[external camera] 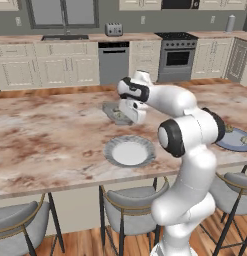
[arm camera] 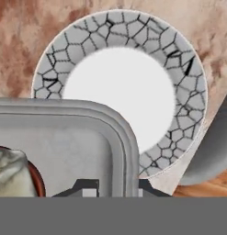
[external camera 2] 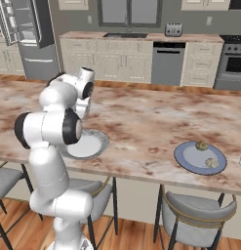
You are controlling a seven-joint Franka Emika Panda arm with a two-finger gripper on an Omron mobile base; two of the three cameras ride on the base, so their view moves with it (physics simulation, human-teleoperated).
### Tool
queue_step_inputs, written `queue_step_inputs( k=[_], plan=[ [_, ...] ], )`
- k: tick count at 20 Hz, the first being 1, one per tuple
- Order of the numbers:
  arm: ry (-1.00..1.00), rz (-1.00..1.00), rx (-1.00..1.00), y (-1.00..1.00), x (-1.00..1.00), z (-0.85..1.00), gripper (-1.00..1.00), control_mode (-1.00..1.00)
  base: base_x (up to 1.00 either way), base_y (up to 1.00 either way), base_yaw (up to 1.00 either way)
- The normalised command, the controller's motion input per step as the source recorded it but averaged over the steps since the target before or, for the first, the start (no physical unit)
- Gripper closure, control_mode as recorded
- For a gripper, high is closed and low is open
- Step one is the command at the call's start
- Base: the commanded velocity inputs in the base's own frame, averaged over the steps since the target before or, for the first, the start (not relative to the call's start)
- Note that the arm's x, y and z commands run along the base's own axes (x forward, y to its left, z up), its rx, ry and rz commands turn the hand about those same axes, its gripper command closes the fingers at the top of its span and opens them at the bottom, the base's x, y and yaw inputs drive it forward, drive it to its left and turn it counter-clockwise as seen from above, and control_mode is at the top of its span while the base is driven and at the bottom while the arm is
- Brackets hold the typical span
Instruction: Place two dumplings into each of the tupperware containers and then place the containers in the fridge.
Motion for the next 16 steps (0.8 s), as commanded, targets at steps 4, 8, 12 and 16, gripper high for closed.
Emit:
queue_step_inputs(
  k=[4, 8, 12, 16],
  plan=[
    [0.44, -0.40, -0.50, 0.33, -0.06, 0.16, 1.00, -1.00, 0.00, 0.00, 0.00],
    [0.33, -0.23, -0.22, 0.06, 0.00, 0.88, 1.00, -1.00, 0.00, 0.00, 0.00],
    [-0.07, -0.10, -0.06, -0.24, -0.11, 0.61, 1.00, -1.00, 0.00, 0.00, 0.00],
    [-0.24, 0.00, 0.00, -0.64, -0.83, 0.03, 1.00, -1.00, 0.00, 0.00, 0.00]
  ],
)
